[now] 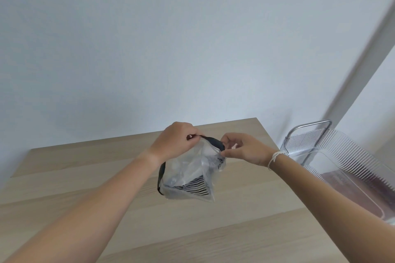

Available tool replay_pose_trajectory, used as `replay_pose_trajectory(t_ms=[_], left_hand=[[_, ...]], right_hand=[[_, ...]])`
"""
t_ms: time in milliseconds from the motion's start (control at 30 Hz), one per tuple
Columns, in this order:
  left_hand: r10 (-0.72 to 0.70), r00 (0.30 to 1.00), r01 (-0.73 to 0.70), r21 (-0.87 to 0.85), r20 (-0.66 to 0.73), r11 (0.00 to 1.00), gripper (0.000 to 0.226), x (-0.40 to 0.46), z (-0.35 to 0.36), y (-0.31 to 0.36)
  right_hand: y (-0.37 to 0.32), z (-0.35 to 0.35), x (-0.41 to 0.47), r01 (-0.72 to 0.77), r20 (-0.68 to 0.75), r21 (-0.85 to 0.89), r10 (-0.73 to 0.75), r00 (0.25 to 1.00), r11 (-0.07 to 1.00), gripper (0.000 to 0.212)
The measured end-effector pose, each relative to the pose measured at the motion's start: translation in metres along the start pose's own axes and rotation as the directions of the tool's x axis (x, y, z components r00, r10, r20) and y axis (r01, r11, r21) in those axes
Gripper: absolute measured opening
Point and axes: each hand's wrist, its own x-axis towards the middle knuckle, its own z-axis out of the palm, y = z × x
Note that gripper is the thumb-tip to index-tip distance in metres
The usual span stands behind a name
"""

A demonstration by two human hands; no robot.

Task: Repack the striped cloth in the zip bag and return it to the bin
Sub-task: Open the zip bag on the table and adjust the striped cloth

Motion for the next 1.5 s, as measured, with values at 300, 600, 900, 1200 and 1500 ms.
replay_pose_trajectory(t_ms=[300, 600, 900, 1200, 1500], left_hand=[[-0.039, 0.999, 0.038, -0.044, -0.018, 0.998, 0.021, -0.002, -0.003, 0.001], [-0.1, 0.992, 0.094, -0.086, -0.073, 0.992, 0.018, 0.005, -0.007, 0.006], [-0.056, 0.979, 0.104, -0.24, 0.197, 0.965, 0.027, 0.013, -0.013, 0.018], [0.078, 0.996, -0.081, 0.106, 0.035, 0.991, 0.015, 0.01, 0.003, 0.032], [0.065, 0.992, -0.058, 0.076, -0.104, 0.995, 0.01, 0.005, 0.006, 0.027]], right_hand=[[0.003, 0.004, 0.001, -0.084, -0.478, -0.282, -0.064, 0.876, 0.956, 0.026], [-0.005, 0.026, -0.004, -0.048, -0.612, -0.403, -0.23, 0.757, 0.914, 0.029], [-0.009, 0.033, -0.001, 0.028, -0.566, -0.486, -0.339, 0.752, 0.873, 0.025], [-0.009, 0.032, -0.004, 0.035, -0.491, -0.355, -0.219, 0.843, 0.934, 0.024], [0.021, 0.026, -0.011, -0.075, -0.075, 0.223, 0.094, 0.993, 0.972, 0.028]])
